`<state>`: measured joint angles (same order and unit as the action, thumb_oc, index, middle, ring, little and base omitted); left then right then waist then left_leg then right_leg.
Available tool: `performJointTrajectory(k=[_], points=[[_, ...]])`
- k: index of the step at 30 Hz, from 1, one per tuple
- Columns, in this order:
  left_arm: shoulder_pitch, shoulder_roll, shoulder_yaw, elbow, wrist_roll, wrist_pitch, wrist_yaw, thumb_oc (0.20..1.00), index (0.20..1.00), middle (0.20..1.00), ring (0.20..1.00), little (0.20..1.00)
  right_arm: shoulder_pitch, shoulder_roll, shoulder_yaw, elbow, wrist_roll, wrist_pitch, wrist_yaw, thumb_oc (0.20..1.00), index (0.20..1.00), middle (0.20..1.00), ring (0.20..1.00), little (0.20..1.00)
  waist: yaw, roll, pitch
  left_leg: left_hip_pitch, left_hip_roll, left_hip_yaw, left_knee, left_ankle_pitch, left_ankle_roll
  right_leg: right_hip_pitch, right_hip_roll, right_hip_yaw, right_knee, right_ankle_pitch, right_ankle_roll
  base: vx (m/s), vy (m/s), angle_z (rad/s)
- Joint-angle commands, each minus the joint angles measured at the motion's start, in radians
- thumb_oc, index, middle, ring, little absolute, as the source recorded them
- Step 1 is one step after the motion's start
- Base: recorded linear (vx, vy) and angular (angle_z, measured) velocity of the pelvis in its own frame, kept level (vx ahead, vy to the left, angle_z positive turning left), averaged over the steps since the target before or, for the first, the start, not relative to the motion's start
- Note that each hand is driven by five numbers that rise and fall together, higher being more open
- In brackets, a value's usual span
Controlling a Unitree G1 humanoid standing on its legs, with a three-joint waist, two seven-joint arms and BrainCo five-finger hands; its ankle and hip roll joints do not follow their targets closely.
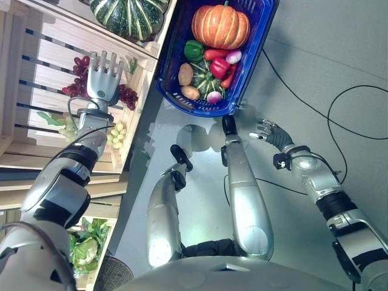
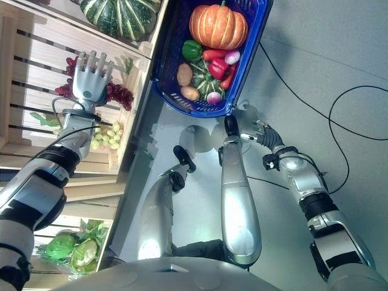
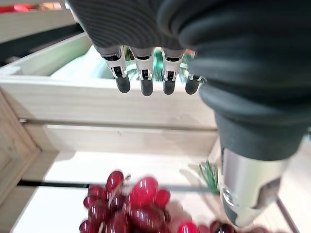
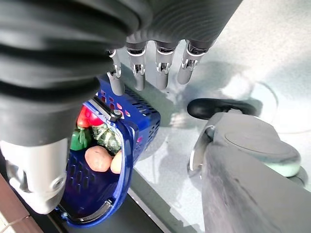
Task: Pick up fruits and vegetables into the basket
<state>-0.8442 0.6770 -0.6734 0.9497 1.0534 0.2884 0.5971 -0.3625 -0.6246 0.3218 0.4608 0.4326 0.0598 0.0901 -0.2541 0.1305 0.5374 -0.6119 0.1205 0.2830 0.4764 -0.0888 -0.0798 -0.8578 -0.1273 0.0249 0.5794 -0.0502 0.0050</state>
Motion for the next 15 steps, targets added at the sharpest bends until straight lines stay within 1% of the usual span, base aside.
performJointTrajectory(k=[1,5,8,10,15], points=[[0.027,0.079,0.015,0.055,-0.030,0.069,-0.046,1.000,1.000,1.000,1.000,1.000,0.041,-0.017,-0.014,-0.082,0.040,-0.041,-0.010,1.000,1.000,1.000,1.000,1.000,-0.044,-0.004,-0.017,-0.116,-0.004,-0.034,0.100,-0.047,-0.010,-0.026,0.007,0.001,0.048,-0.098,0.055,0.00,0.000,0.00],[0.024,0.073,0.013,0.092,-0.058,0.085,-0.081,1.000,1.000,1.000,1.000,1.000,0.032,-0.018,-0.012,-0.089,0.040,-0.042,-0.016,1.000,1.000,1.000,1.000,1.000,-0.047,-0.003,-0.017,-0.138,-0.002,-0.035,0.111,-0.050,-0.010,-0.046,0.006,0.007,0.050,-0.094,0.054,0.01,0.009,-0.03],[0.017,0.070,0.013,0.107,-0.053,0.103,-0.093,1.000,1.000,1.000,1.000,1.000,0.027,-0.017,-0.011,-0.097,0.042,-0.041,-0.021,1.000,1.000,1.000,1.000,1.000,-0.049,-0.006,-0.017,-0.156,0.000,-0.036,0.122,-0.053,-0.010,-0.063,0.009,0.011,0.055,-0.092,0.054,0.01,0.002,-0.01],[0.003,0.072,0.014,0.125,-0.052,0.116,-0.089,1.000,1.000,1.000,1.000,1.000,0.020,-0.018,-0.009,-0.100,0.051,-0.043,-0.027,1.000,1.000,1.000,1.000,1.000,-0.051,-0.009,-0.017,-0.171,0.004,-0.037,0.130,-0.056,-0.010,-0.076,0.010,0.015,0.056,-0.090,0.054,0.00,0.000,0.00],[-0.016,0.081,0.019,0.140,-0.014,0.173,-0.054,1.000,1.000,1.000,1.000,1.000,0.018,-0.019,-0.006,-0.109,0.062,-0.054,-0.042,1.000,1.000,1.000,1.000,1.000,-0.054,-0.015,-0.017,-0.205,0.010,-0.042,0.152,-0.064,-0.008,-0.108,0.014,0.021,0.069,-0.088,0.053,0.00,0.000,0.00]])
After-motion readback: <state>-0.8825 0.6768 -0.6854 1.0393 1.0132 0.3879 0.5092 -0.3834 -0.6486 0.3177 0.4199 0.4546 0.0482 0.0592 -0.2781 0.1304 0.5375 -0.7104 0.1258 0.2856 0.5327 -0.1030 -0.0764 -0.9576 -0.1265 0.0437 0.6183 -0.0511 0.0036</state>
